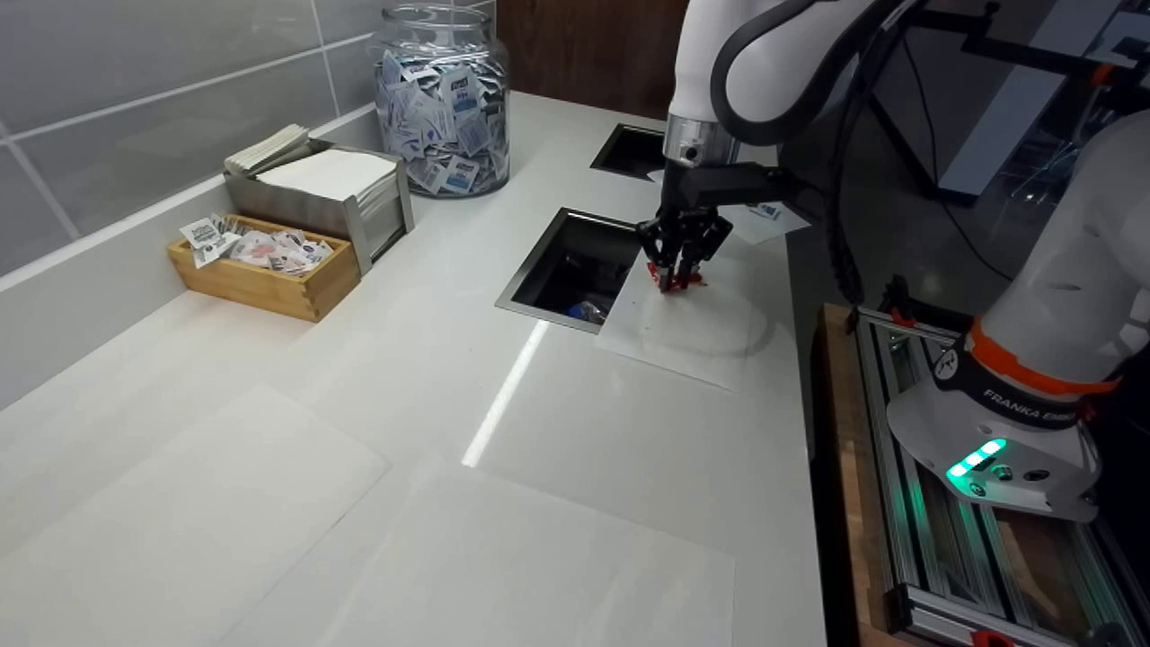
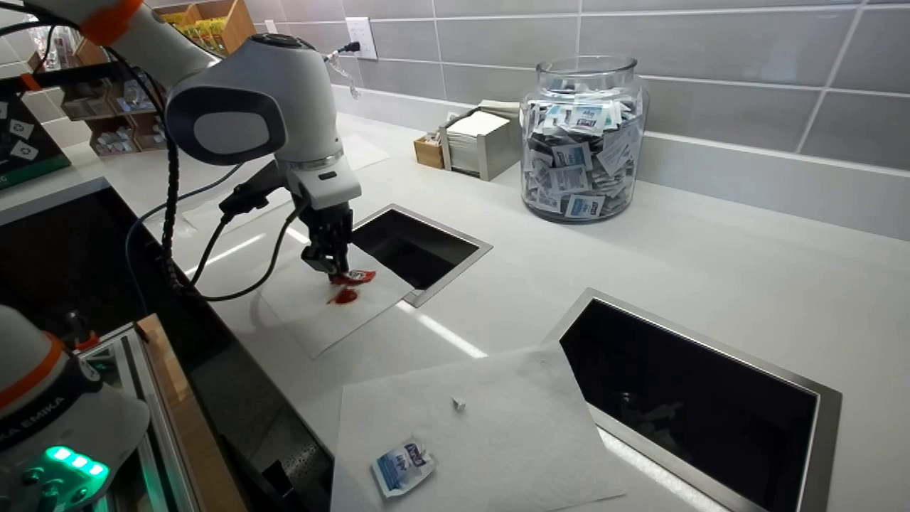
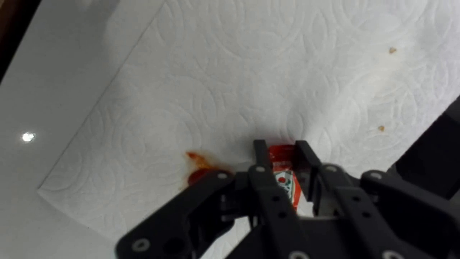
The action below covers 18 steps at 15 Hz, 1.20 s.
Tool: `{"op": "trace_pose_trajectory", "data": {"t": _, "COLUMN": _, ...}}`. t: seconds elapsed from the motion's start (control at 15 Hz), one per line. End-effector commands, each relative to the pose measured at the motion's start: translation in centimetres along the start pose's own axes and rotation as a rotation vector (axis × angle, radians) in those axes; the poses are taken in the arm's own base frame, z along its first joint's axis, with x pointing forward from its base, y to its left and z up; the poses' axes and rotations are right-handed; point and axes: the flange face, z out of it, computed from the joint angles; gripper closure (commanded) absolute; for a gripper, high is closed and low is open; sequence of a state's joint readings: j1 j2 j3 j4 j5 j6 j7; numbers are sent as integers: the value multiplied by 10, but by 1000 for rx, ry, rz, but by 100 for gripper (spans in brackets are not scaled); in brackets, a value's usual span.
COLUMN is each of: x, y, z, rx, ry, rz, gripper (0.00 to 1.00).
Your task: Remove a red sachet from the paper and drop it in the cabinet waste bin opening
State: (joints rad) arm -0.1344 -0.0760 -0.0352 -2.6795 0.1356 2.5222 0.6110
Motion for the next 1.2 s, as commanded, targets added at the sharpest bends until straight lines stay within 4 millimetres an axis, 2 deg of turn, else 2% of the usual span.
{"op": "trace_pose_trajectory", "data": {"t": 0.0, "x": -3, "y": 3, "z": -3, "rx": -2, "ry": -7, "rz": 3, "gripper": 85}}
{"op": "trace_pose_trajectory", "data": {"t": 0.07, "x": -3, "y": 3, "z": -3, "rx": -2, "ry": -8, "rz": 3, "gripper": 90}}
{"op": "trace_pose_trajectory", "data": {"t": 0.13, "x": -3, "y": 3, "z": -3, "rx": -2, "ry": -7, "rz": 3, "gripper": 100}}
{"op": "trace_pose_trajectory", "data": {"t": 0.6, "x": -6, "y": 3, "z": -8, "rx": 0, "ry": 0, "rz": 3, "gripper": 100}}
{"op": "trace_pose_trajectory", "data": {"t": 1.13, "x": -11, "y": -3, "z": -49, "rx": 28, "ry": 88, "rz": -47, "gripper": 100}}
